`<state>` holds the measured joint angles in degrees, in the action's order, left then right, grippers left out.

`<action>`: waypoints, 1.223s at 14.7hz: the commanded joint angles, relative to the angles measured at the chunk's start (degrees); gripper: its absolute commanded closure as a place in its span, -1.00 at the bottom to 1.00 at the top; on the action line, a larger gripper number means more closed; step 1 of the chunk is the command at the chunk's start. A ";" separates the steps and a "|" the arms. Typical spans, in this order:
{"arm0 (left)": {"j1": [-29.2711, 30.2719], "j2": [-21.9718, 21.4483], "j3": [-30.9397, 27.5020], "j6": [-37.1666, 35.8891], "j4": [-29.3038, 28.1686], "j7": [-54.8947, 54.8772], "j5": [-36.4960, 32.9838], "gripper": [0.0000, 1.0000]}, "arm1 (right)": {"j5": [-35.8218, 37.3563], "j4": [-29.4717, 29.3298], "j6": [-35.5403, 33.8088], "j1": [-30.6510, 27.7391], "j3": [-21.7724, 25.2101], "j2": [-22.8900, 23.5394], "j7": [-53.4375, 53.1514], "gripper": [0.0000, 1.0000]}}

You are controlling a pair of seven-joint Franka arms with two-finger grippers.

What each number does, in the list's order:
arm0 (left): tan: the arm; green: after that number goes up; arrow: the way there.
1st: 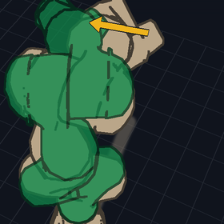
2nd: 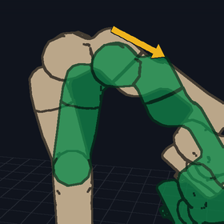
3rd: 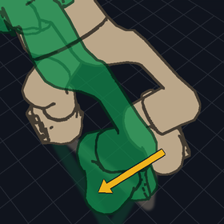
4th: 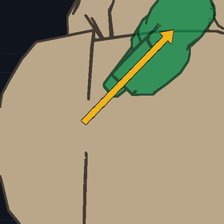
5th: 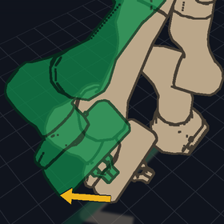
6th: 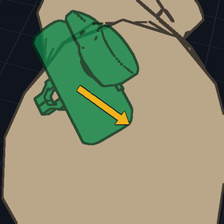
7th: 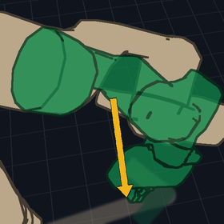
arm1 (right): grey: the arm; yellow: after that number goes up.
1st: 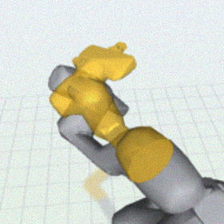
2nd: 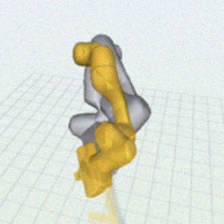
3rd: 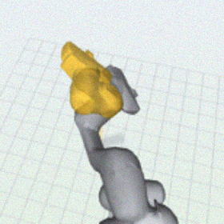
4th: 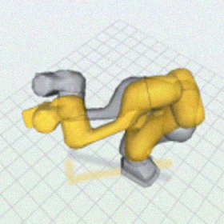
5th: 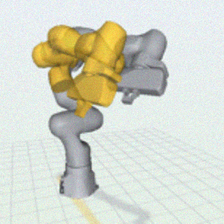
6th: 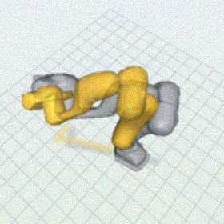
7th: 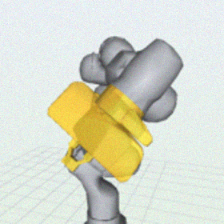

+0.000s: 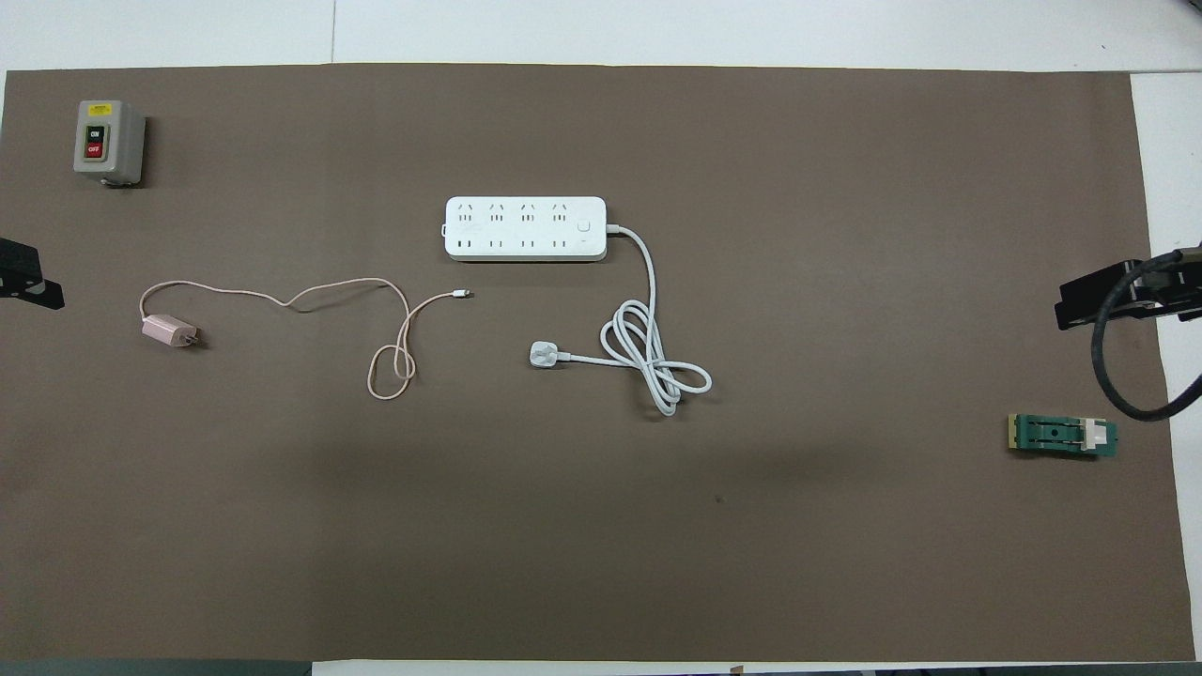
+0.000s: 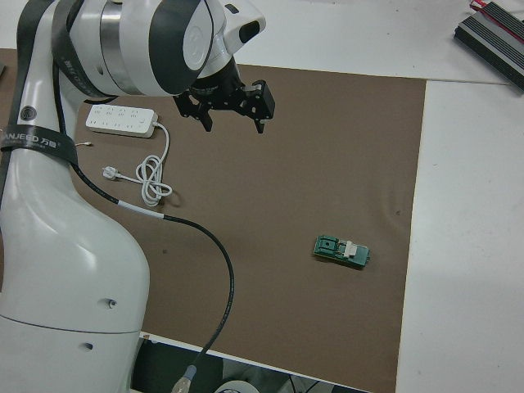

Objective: Unplug charger and place it aside

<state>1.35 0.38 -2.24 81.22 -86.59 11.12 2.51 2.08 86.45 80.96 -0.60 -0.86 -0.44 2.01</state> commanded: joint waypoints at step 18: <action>-7.68 -2.93 -0.40 6.31 -7.80 -11.65 -3.04 -1.00 | 0.29 2.14 1.83 -2.74 -2.48 -1.67 0.98 -1.00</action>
<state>-5.79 -0.96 -2.03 85.69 -92.34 -0.05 0.63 2.08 86.87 81.70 -2.47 -2.75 -0.80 2.01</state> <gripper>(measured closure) 0.000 0.000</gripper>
